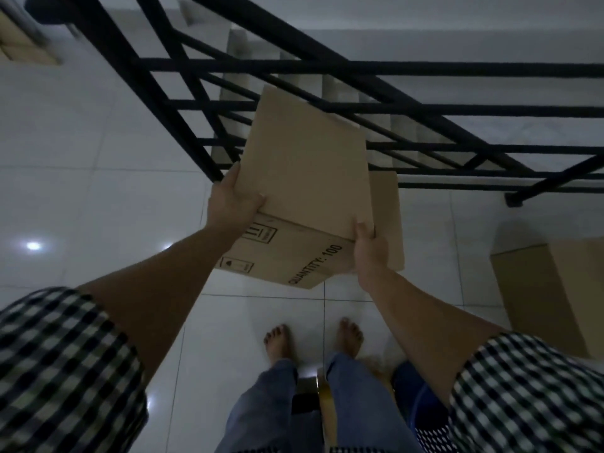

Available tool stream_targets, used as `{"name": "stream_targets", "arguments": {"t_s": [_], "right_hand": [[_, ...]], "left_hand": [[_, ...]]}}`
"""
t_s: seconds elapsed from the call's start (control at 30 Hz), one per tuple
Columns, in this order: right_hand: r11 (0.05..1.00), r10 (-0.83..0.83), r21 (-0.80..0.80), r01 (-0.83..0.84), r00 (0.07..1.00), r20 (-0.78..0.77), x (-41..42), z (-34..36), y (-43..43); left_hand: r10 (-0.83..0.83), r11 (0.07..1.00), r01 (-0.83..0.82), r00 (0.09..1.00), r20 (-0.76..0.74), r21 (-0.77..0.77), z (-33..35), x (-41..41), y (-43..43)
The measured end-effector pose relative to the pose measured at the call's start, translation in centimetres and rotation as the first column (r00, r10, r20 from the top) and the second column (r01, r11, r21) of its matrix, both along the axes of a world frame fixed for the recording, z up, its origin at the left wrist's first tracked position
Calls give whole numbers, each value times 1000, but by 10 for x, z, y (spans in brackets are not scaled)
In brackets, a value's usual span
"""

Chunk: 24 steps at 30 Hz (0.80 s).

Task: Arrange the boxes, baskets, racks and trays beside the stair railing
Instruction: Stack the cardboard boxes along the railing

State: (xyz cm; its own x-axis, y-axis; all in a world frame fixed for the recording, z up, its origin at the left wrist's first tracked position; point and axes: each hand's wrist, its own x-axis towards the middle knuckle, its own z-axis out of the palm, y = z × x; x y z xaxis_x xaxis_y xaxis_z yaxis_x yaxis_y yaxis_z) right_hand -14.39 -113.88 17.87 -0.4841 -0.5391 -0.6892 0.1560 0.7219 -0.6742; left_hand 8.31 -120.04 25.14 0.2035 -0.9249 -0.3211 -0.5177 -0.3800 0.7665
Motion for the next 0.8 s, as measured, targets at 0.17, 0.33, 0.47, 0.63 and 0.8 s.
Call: {"name": "stream_targets", "arguments": {"t_s": [0.17,0.33,0.47,0.63,0.8], "right_hand": [[944,288,222,-242,936,-204,-26,4,-13],[848,523,229,-477,823,-223,-17,8,-25],[895,440,126,-428,892,-99,-3,12,-30],[912,389,178,-369,916,-97,-34,-8,-28],[930,363,119,-348,921,-141,-76,-21,-15]], "left_hand": [[4,998,5,989,147,-59,-8,-44,28],[-214,974,223,959,189,-30,-30,-102,65],[-340,940,341,939,55,-15,-40,-146,78],[-517,856,514,852,82,60,-53,-148,68],[-145,980,87,928,342,178,-70,-105,33]]}}
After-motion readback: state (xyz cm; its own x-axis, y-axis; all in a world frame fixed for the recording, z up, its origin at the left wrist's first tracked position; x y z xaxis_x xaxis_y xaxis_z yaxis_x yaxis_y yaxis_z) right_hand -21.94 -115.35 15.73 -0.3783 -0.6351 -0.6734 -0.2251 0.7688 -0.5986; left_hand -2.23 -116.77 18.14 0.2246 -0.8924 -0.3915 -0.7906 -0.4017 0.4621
